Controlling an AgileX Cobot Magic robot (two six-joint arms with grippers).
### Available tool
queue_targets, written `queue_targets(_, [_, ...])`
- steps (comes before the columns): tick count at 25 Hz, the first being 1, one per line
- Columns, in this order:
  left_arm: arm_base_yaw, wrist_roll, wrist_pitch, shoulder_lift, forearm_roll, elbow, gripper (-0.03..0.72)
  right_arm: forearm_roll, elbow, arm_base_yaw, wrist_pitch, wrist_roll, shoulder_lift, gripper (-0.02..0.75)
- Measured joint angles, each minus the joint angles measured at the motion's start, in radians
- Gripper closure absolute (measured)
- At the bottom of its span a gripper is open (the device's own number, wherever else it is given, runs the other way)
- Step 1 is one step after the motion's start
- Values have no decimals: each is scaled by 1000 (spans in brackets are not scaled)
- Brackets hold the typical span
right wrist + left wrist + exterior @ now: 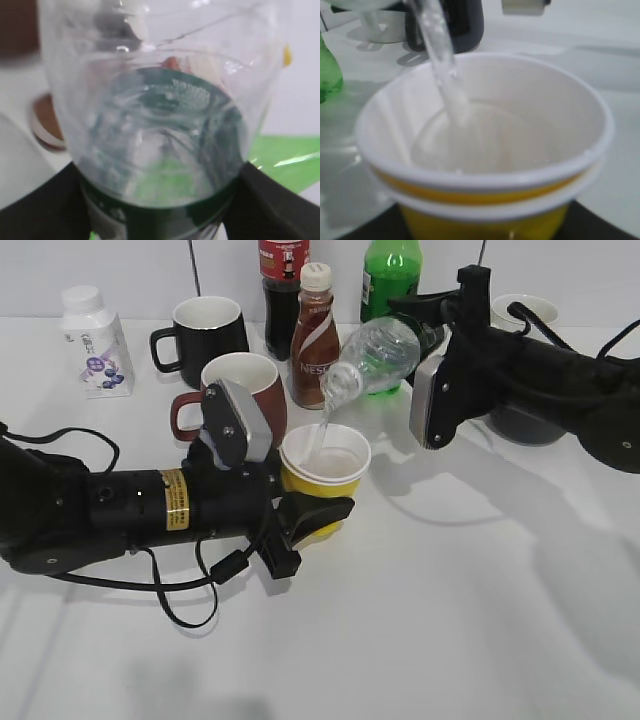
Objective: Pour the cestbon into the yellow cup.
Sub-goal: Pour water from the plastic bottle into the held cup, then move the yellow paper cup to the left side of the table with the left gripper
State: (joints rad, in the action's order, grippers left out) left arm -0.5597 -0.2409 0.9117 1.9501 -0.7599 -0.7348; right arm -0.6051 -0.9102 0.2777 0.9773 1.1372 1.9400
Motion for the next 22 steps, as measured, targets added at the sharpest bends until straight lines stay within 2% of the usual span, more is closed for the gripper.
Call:
queue_targets(6, [2,0,29,0,4,0,357,-42,0,0,-4,-293,0,254])
queue_targets(17, [4,0,26,-61,41,1,357,-71,0,0,-26,-1061,0,254])
queue_targets(22, [35,0,28,-116,86,43,357,-71,0,0,-28,-1226,0,254])
